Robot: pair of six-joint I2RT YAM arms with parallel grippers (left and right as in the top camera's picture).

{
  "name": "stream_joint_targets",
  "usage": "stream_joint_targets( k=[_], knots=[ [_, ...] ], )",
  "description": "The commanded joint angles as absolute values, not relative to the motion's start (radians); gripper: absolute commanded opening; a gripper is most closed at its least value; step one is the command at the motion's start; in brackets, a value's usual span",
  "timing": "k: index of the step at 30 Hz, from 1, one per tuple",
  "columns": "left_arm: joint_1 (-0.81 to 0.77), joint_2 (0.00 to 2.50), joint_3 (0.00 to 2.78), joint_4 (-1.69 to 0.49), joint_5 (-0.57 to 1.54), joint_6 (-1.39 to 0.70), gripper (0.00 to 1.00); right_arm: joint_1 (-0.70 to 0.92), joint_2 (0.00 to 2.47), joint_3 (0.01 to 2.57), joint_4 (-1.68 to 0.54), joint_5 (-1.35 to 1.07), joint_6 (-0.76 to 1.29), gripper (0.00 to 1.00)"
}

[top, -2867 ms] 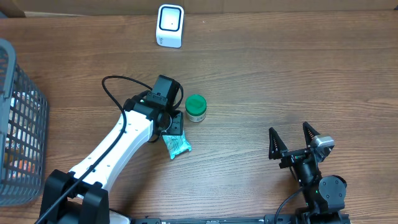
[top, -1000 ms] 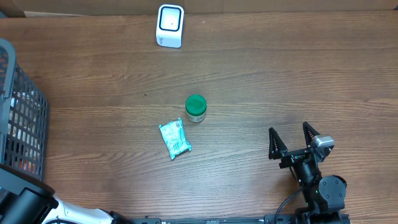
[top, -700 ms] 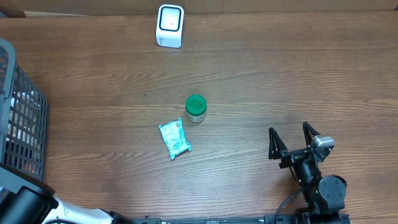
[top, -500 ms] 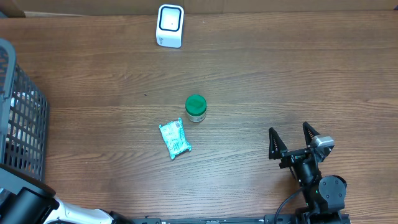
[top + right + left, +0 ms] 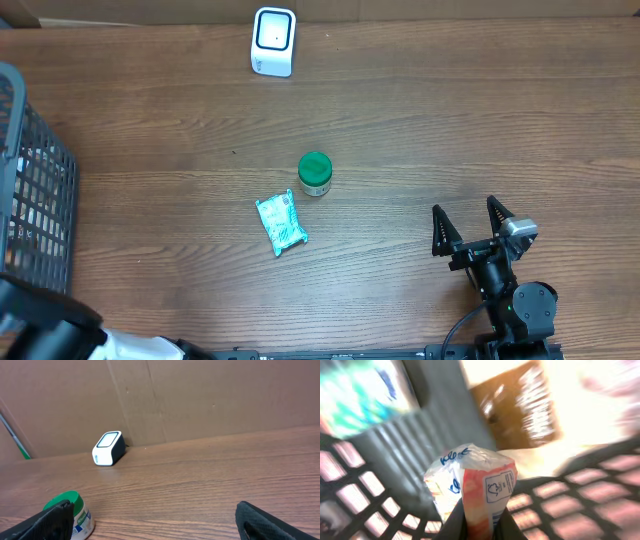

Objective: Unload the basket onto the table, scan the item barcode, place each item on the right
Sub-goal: 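Reach the left gripper into the basket toward the orange Kleenex pack, then place the orange Kleenex pack left of the mint-green packet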

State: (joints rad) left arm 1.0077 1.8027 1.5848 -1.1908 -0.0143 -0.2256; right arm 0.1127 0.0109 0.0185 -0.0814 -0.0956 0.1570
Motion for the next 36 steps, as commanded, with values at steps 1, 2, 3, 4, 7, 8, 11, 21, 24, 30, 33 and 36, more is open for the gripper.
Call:
stream_joint_targets(
  k=[1, 2, 3, 4, 7, 8, 11, 21, 24, 30, 33, 36],
  knots=[
    [0.983, 1.609, 1.734, -1.206, 0.136, -0.253, 0.04, 0.118, 0.005, 0.008, -0.077, -0.083, 0.152, 1.0],
    [0.976, 1.568, 1.753, -1.198, 0.159, -0.273, 0.04, 0.118, 0.005, 0.008, -0.077, -0.083, 0.152, 1.0],
    [0.968, 1.529, 1.765, -1.185, 0.178, -0.289, 0.04, 0.118, 0.005, 0.008, -0.077, -0.083, 0.152, 1.0],
    [0.958, 1.493, 1.772, -1.169, 0.2, -0.298, 0.04, 0.118, 0.005, 0.008, -0.077, -0.083, 0.152, 1.0],
    [0.857, 1.333, 1.773, -1.092, 0.285, -0.337, 0.04, 0.118, 0.005, 0.008, -0.077, -0.083, 0.152, 1.0],
    [0.82, 1.307, 1.773, -1.089, 0.285, -0.337, 0.04, 0.118, 0.005, 0.008, -0.077, -0.083, 0.152, 1.0],
    [0.678, 1.247, 1.773, -1.114, 0.281, -0.309, 0.04, 0.118, 0.005, 0.008, -0.077, -0.083, 0.152, 1.0],
    [0.023, 1.311, 1.422, -1.246, -0.024, -0.296, 0.04, 0.118, 0.005, 0.008, -0.077, -0.083, 0.152, 1.0],
    [-0.078, 1.361, 1.276, -1.153, -0.075, -0.334, 0.04, 0.118, 0.005, 0.008, -0.077, -0.083, 0.152, 1.0],
    [-0.179, 1.493, 1.146, -1.03, -0.135, -0.372, 0.04, 0.118, 0.005, 0.008, -0.077, -0.083, 0.152, 1.0],
    [-0.187, 1.574, 1.144, -0.984, -0.138, -0.371, 0.04, 0.118, 0.005, 0.008, -0.077, -0.083, 0.152, 1.0],
    [-0.187, 1.63, 1.144, -0.94, -0.138, -0.371, 0.04, 0.118, 0.005, 0.008, -0.077, -0.083, 0.152, 1.0]
  ],
)
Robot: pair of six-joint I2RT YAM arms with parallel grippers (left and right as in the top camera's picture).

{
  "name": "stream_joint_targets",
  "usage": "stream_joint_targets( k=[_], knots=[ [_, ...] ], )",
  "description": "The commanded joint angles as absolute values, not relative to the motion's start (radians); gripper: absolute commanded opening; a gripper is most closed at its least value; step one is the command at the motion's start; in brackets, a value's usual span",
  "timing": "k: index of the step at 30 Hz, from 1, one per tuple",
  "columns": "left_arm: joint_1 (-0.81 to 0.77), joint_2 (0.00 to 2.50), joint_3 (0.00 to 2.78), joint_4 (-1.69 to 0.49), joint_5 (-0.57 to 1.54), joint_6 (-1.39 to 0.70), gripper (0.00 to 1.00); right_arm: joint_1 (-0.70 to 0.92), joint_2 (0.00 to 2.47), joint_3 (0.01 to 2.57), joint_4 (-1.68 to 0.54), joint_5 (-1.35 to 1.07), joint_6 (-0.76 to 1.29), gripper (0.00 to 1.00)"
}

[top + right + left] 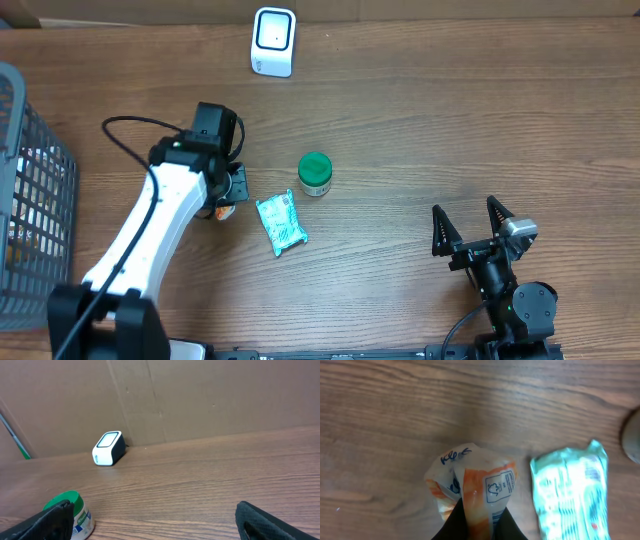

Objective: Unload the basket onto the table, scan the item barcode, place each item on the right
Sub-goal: 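Place the orange Kleenex pack left of the mint-green packet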

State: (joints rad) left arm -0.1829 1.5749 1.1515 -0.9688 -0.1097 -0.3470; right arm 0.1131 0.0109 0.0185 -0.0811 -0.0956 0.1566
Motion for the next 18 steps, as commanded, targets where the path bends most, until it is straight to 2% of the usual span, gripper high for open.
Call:
stream_joint_targets(
  k=[1, 4, 6, 8, 10, 11, 14, 18],
  knots=[
    [-0.187, 1.651, 1.144, -0.928, -0.138, -0.371, 0.04, 0.118, 0.005, 0.008, -0.077, -0.083, 0.152, 1.0],
    [-0.19, 1.711, 1.144, -0.885, -0.131, -0.375, 0.04, 0.118, 0.005, 0.008, -0.077, -0.083, 0.152, 1.0],
    [-0.204, 1.734, 1.144, -0.862, -0.125, -0.374, 0.1, 0.118, 0.005, 0.008, -0.077, -0.083, 0.152, 1.0],
    [-0.234, 1.741, 1.145, -0.841, -0.124, -0.373, 0.42, 0.118, 0.005, 0.008, -0.077, -0.083, 0.152, 1.0],
    [-0.244, 1.739, 1.161, -0.842, -0.13, -0.371, 0.63, 0.118, 0.005, 0.008, -0.077, -0.083, 0.152, 1.0],
    [-0.244, 1.739, 1.178, -0.853, -0.13, -0.372, 0.71, 0.118, 0.005, 0.008, -0.077, -0.083, 0.152, 1.0],
    [-0.244, 1.739, 1.29, -0.948, -0.131, -0.374, 0.81, 0.118, 0.005, 0.008, -0.077, -0.083, 0.152, 1.0],
    [-0.236, 1.738, 1.6, -1.159, -0.168, -0.362, 0.85, 0.118, 0.005, 0.008, -0.077, -0.083, 0.152, 1.0]
  ],
)
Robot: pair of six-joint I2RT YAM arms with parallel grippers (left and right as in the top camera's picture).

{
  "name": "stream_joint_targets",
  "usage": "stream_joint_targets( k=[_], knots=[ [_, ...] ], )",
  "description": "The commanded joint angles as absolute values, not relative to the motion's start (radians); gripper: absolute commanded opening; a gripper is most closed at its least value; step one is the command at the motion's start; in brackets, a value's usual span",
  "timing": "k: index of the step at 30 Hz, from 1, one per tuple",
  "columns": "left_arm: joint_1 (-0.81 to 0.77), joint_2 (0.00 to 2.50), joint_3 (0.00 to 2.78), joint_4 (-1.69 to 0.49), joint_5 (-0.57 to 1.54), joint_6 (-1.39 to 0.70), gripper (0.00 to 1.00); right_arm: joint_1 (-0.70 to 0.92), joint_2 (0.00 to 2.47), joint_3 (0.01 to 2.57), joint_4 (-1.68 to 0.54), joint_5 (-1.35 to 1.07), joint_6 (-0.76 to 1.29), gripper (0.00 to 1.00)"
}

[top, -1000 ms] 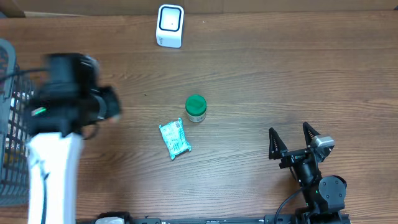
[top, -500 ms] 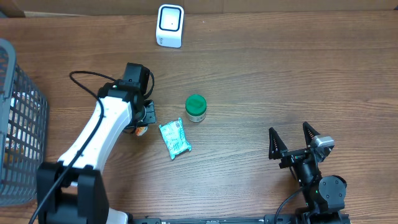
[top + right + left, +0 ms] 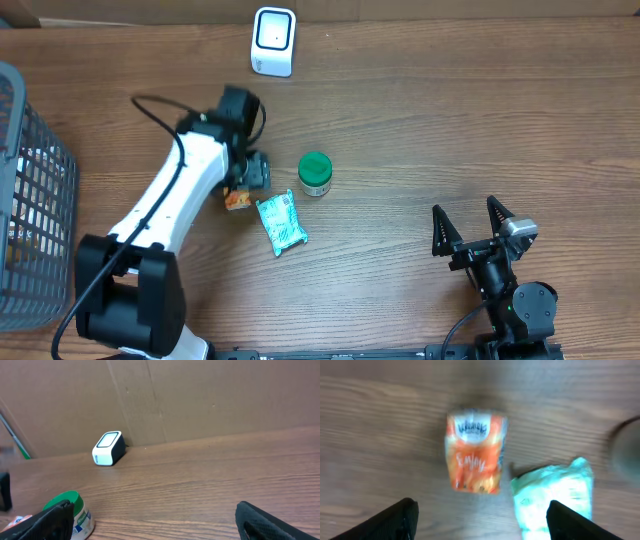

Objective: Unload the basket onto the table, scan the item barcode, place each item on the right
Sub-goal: 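Place the orange Kleenex pack left of the mint-green packet, then reach the left gripper into the basket and grasp the teal Kleenex pack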

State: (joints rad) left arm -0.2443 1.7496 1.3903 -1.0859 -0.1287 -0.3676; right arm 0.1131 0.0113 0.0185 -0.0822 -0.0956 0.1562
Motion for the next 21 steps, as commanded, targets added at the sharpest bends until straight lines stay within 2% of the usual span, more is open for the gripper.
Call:
stream_joint_targets(
  k=[1, 2, 3, 7, 10, 12, 15, 21],
  knots=[
    [-0.229, 1.738, 1.689, -1.213, -0.17, -0.356, 0.88, 0.118, 0.005, 0.008, -0.077, -0.083, 0.152, 1.0],
    [-0.22, 1.738, 1.764, -1.259, -0.17, -0.348, 0.9, 0.118, 0.005, 0.008, -0.077, -0.083, 0.152, 1.0],
    [-0.207, 1.738, 1.845, -1.308, -0.179, -0.348, 1.0, 0.118, 0.005, 0.008, -0.077, -0.083, 0.152, 1.0],
    [-0.073, 1.738, 2.184, -1.485, -0.191, -0.337, 1.0, 0.118, 0.005, 0.008, -0.077, -0.083, 0.152, 1.0],
    [0.142, 1.738, 2.318, -1.57, -0.19, -0.369, 1.0, 0.118, 0.005, 0.008, -0.077, -0.083, 0.152, 1.0],
    [0.336, 1.739, 2.323, -1.601, -0.183, -0.423, 0.96, 0.118, 0.005, 0.008, -0.077, -0.083, 0.152, 1.0],
    [0.505, 1.741, 2.306, -1.592, -0.188, -0.458, 0.92, 0.118, 0.005, 0.008, -0.077, -0.083, 0.152, 1.0],
    [0.744, 1.741, 2.233, -1.553, -0.22, -0.469, 0.92, 0.118, 0.005, 0.008, -0.077, -0.083, 0.152, 1.0]
  ],
)
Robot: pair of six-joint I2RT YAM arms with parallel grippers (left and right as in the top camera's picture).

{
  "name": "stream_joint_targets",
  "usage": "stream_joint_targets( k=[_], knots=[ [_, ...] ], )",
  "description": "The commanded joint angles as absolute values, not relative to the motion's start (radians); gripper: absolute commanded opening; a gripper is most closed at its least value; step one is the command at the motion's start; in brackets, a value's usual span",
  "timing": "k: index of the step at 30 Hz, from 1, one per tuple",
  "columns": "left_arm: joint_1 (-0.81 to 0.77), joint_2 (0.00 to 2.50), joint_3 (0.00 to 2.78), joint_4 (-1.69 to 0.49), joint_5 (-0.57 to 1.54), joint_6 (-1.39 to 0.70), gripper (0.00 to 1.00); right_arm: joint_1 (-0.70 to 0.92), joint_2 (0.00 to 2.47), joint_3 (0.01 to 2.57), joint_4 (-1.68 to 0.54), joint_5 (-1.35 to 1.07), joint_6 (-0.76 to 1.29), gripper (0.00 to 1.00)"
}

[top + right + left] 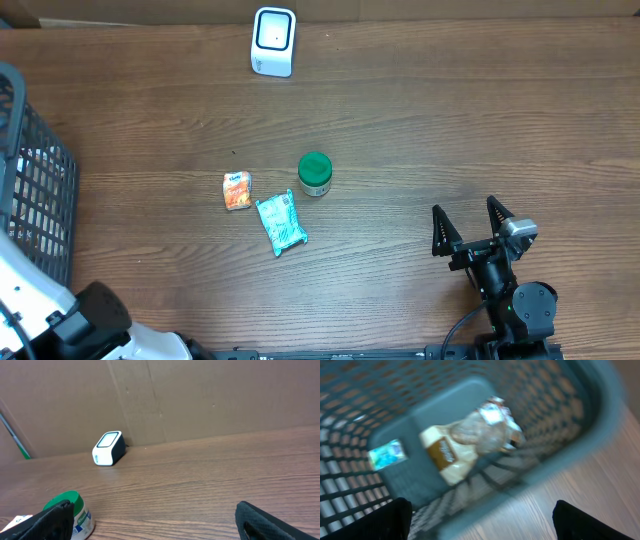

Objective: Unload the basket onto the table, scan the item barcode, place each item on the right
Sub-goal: 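Reach the left gripper into the basket and grasp the teal Kleenex pack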

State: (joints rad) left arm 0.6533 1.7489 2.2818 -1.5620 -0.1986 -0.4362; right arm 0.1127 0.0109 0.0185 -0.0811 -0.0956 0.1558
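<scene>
A white barcode scanner [273,40] stands at the table's far edge, also visible as the scanner [107,448] in the right wrist view. An orange snack packet [237,190] lies flat beside a teal packet [281,222] and a green-lidded jar [315,173]. My left gripper [482,520] is open and empty above the grey basket [560,455], which holds a brown-and-white bag [470,440] and a small teal packet [387,454]. At the near right my right gripper [468,232] rests open, holding nothing.
The basket [30,190] stands at the table's left edge. My left arm [50,310] shows at the bottom left corner. A brown cardboard wall [200,395] rises behind the scanner.
My left arm has gone from above the orange packet at mid-table to over the basket at the far left. The orange packet stays on the table. The right arm has not moved.
My left gripper was shut on the orange packet inside the basket. Then it held the packet low over the table beside the teal packet. Then it was open with the packet lying below it. Now it is open over the basket.
</scene>
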Motion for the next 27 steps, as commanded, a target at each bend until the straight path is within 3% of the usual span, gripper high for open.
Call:
stream_joint_targets(
  k=[1, 9, 18, 27],
  knots=[
    [0.776, 1.741, 2.211, -1.544, -0.217, -0.469, 0.94, 0.118, 0.005, 0.008, -0.077, -0.083, 0.152, 1.0],
    [0.959, 1.741, 1.921, -1.342, -0.217, -0.396, 0.94, 0.118, 0.005, 0.008, -0.077, -0.083, 0.152, 1.0],
    [0.971, 1.741, 1.591, -1.086, -0.242, -0.361, 0.94, 0.118, 0.005, 0.008, -0.077, -0.083, 0.152, 1.0],
    [0.971, 1.742, 1.469, -0.973, -0.293, -0.31, 0.95, 0.118, 0.005, 0.008, -0.077, -0.083, 0.152, 1.0]
  ],
)
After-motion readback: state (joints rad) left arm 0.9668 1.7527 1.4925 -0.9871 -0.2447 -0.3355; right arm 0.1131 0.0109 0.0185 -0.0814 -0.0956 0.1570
